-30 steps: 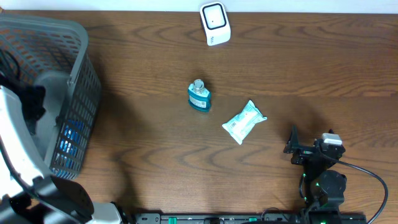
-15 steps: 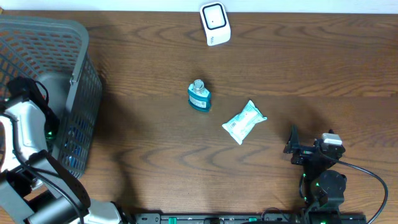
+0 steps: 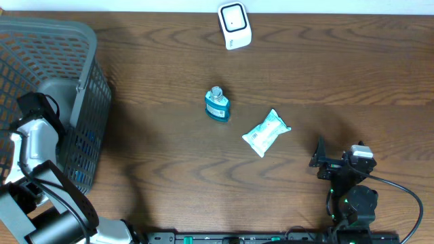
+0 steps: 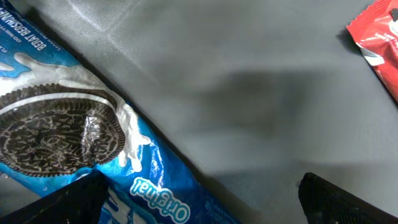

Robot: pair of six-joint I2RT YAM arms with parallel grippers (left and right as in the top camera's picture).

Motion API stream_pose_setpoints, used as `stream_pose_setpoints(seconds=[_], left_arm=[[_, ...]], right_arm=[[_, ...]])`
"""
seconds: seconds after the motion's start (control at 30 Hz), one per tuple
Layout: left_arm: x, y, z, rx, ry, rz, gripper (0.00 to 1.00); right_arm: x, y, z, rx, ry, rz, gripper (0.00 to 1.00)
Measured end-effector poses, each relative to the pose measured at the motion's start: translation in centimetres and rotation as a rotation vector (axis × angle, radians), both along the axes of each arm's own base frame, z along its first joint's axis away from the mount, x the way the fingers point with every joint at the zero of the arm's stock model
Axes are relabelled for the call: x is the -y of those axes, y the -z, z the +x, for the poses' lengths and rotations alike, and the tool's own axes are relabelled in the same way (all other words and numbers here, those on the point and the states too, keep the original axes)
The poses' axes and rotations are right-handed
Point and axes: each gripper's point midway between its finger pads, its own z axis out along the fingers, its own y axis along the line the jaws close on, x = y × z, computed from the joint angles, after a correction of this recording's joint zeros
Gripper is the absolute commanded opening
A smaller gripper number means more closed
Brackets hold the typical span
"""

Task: Scan the item barcode
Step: 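Reach the left gripper into the basket and grasp the blue Oreo pack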

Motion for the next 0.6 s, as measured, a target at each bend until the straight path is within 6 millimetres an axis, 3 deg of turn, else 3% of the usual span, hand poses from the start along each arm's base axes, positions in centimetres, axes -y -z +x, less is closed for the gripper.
stream_pose_setpoints(seconds=[0.07, 0.13, 0.23, 0.33, 0.5, 0.6], left_arm=[[0.1, 0.1, -0.1, -0.004, -0.002, -0.002, 0.55], [0.2, 0.3, -0.4, -0.013, -0.003, -0.008, 0.33], [0.6, 0.5, -0.9, -0.033, -0.001, -0.021, 0.27], [0.9, 0.6, -1.4, -0.050, -0.005, -0.033, 0.08], [0.9, 0.5, -1.5, -0.056, 0.002, -0.031, 0.08], [-0.3, 0.4, 0.1, -0.001, 0.045, 0.017, 0.07]], right_arm=[[0.0, 0.0, 0.0, 0.000, 0.000, 0.000, 0.99], [0.0, 0.0, 0.0, 0.000, 0.000, 0.000, 0.99], [0.0, 0.0, 0.0, 0.000, 0.000, 0.000, 0.99], [0.0, 0.0, 0.0, 0.000, 0.000, 0.000, 0.99], [0.0, 0.0, 0.0, 0.000, 0.000, 0.000, 0.99], [0.0, 0.0, 0.0, 0.000, 0.000, 0.000, 0.99]])
